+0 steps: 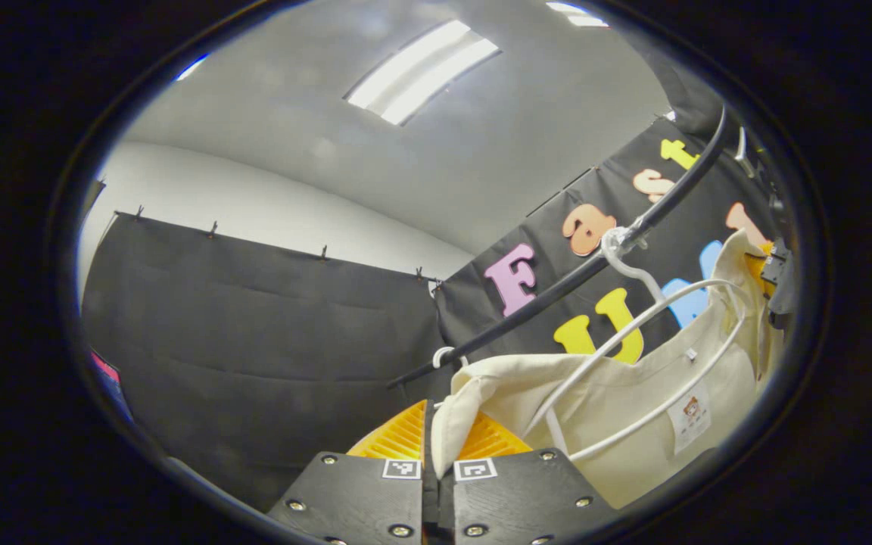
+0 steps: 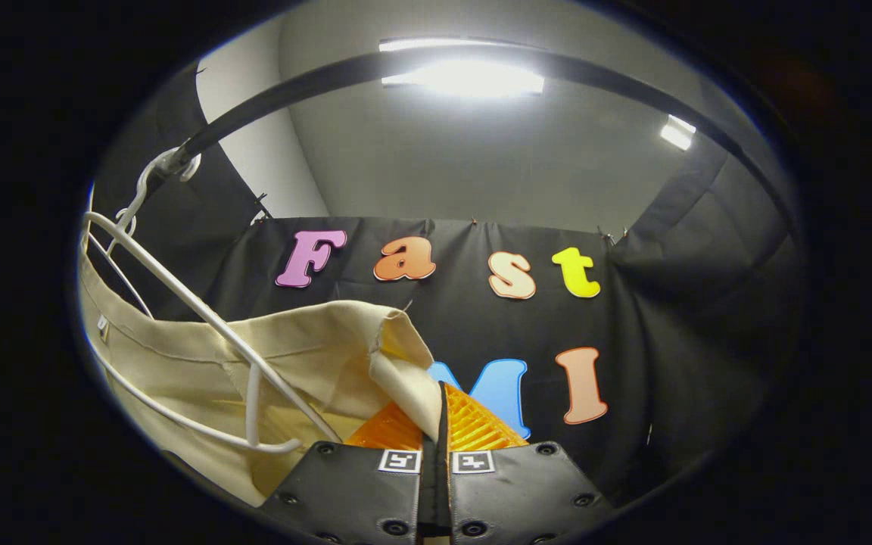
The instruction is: Grasp the clothes on the hanger with both hands and then place them into the laundry hamper below.
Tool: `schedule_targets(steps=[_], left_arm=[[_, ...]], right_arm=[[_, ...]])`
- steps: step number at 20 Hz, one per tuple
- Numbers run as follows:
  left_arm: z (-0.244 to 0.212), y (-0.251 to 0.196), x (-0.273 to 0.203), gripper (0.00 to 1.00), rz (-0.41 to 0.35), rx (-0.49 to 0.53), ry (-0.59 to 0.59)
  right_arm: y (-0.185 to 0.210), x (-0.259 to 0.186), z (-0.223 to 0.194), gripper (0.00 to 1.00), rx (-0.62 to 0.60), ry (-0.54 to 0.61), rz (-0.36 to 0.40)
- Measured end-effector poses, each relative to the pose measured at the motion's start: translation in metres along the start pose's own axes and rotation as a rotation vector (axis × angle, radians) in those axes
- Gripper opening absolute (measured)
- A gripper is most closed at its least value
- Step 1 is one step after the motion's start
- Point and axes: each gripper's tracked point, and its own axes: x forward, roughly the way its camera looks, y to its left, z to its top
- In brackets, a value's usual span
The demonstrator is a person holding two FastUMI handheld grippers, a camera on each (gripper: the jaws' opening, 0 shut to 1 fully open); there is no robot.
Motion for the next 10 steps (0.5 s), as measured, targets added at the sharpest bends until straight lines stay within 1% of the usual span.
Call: schedule_targets(steps=[3, 6, 8, 9, 10], left_arm=[[-0.011, -0.003, 0.014, 0.01, -0.031, -0.038, 0.015], [-0.027, -0.007, 0.02, 0.01, -0.07, -0.072, 0.047], [-0.043, -0.009, 0.018, 0.02, -0.088, -0.088, 0.088], [-0.049, -0.009, 0.017, 0.01, -0.094, -0.09, 0.1], [-0.054, -0.01, 0.017, 0.02, -0.095, -0.088, 0.105]], right_arm=[[0.009, 0.016, -0.017, 0.01, 0.053, 0.044, 0.056], [0.022, 0.019, -0.047, 0.01, 0.122, 0.136, 0.116], [0.023, 0.018, -0.063, 0.01, 0.155, 0.185, 0.128], [0.024, 0.017, -0.068, 0.01, 0.158, 0.198, 0.132], [0.026, 0.015, -0.073, 0.0, 0.155, 0.207, 0.14]])
